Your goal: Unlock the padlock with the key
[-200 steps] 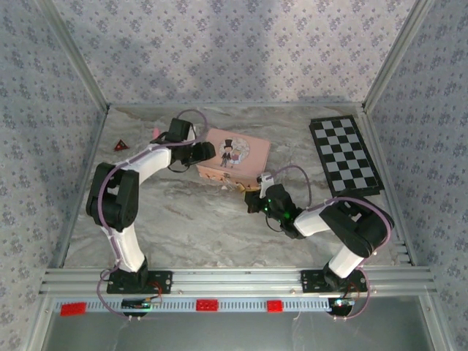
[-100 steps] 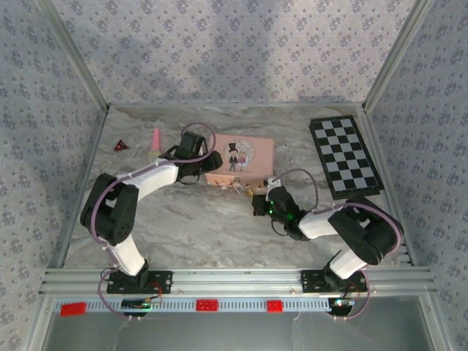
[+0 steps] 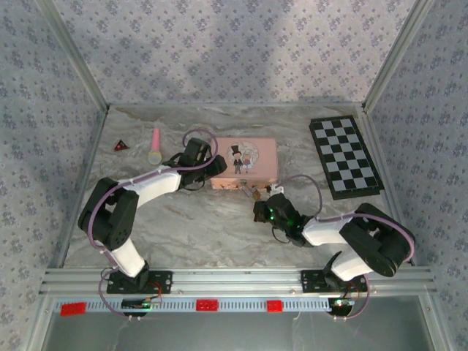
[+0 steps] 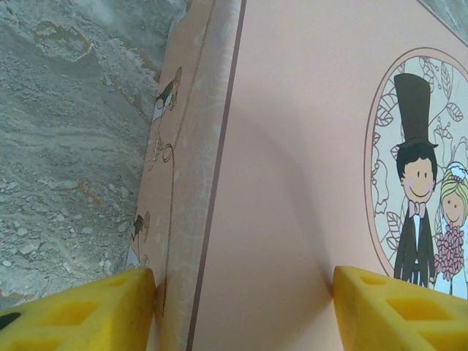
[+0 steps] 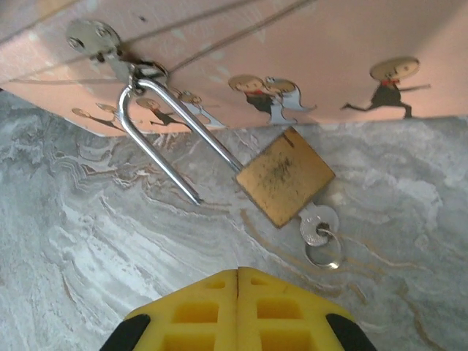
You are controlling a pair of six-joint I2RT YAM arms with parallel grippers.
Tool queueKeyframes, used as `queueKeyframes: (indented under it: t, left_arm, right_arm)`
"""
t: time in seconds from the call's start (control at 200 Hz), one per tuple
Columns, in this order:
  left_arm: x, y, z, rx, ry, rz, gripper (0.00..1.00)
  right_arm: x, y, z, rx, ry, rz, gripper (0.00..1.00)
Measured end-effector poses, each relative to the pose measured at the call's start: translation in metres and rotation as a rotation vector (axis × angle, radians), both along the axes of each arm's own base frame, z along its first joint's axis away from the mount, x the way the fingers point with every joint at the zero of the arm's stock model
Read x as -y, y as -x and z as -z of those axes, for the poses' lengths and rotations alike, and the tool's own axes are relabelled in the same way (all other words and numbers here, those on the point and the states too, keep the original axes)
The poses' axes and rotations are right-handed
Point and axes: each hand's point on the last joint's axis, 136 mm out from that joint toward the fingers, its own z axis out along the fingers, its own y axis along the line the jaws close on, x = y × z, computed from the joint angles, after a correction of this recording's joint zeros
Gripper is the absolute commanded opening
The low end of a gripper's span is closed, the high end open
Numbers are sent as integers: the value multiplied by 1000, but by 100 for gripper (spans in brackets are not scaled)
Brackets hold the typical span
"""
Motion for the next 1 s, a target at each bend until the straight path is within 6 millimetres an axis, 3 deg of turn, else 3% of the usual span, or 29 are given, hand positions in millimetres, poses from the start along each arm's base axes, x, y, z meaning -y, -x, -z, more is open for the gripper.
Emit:
queueKeyframes:
  t: [0.125,0.365,0.53,0.675,0.999]
  left_arm:
    - [0,0,0,-7,9,-12,64]
    - [3,2,1,-19,30,-38,64]
    - [6,3,2,-20,48,-47,64]
    - [6,3,2,-25,57,-57,64]
    - [6,4,2,-28,62,-79,64]
  right_arm:
    - [10,-1,0,-6,22,-12,21]
    - [20,-31,-31,38,108,-120,44]
    - [21,-41,-38,50,174,-221,40]
    - [13,-41,-26,19,202,-316,34]
    - [2,-41,-6,-17,208,-379,34]
